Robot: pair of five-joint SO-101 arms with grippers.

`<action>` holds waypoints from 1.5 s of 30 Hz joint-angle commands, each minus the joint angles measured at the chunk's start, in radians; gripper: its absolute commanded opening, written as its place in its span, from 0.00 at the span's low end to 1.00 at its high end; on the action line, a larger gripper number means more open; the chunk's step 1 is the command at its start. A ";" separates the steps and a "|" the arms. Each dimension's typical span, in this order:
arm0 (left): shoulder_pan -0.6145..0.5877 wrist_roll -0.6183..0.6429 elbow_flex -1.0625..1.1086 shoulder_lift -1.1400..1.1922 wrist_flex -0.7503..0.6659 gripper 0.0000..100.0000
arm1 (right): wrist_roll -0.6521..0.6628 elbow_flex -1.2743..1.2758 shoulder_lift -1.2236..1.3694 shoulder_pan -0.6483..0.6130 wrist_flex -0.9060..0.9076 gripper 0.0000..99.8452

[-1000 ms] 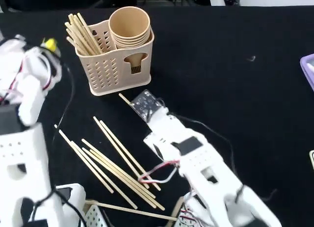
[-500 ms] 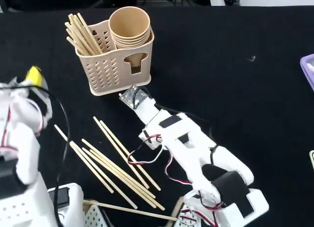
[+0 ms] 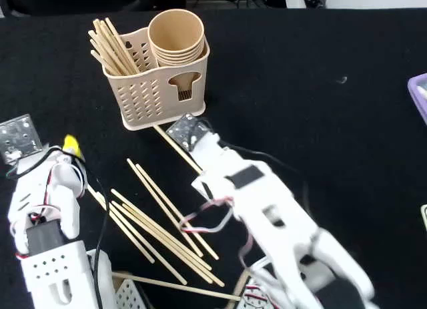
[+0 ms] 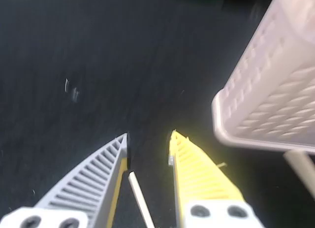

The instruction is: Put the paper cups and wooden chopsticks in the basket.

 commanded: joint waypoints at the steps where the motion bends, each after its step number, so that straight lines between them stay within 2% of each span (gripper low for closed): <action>1: -0.019 0.118 0.136 0.009 -0.110 0.15 | 0.000 0.010 -0.351 0.008 0.091 0.01; 4: -0.030 0.213 0.185 0.020 -0.150 0.15 | -0.017 0.004 -0.598 -0.002 0.180 0.01; 7: -0.048 0.252 0.239 0.026 -0.181 0.15 | -0.109 -0.022 -0.812 -0.044 0.157 0.01; 10: -0.047 0.301 0.283 0.023 -0.224 0.15 | -0.176 -0.041 -0.935 -0.087 -0.005 0.01; 13: -0.047 0.321 0.298 0.023 -0.244 0.15 | -0.221 -0.033 -0.924 -0.098 -0.249 0.01; 20: -0.047 0.318 0.303 0.021 -0.245 0.15 | -0.282 -0.081 -0.590 -0.100 -0.789 0.01; 24: -0.047 0.318 0.303 0.021 -0.245 0.15 | -0.282 -0.239 -0.254 -0.101 -0.957 0.01; 30: -0.047 0.316 0.303 0.021 -0.245 0.15 | -0.282 -0.653 0.245 -0.100 -0.950 0.01; 35: -0.048 0.316 0.303 0.021 -0.245 0.15 | -0.282 -0.929 0.527 -0.100 -0.947 0.01; 39: -0.048 0.282 0.303 0.023 -0.245 0.15 | -0.284 -1.006 0.651 -0.100 -0.873 0.01; 45: -0.048 0.265 0.303 0.023 -0.245 0.15 | -0.284 -0.929 0.673 -0.095 -0.873 0.01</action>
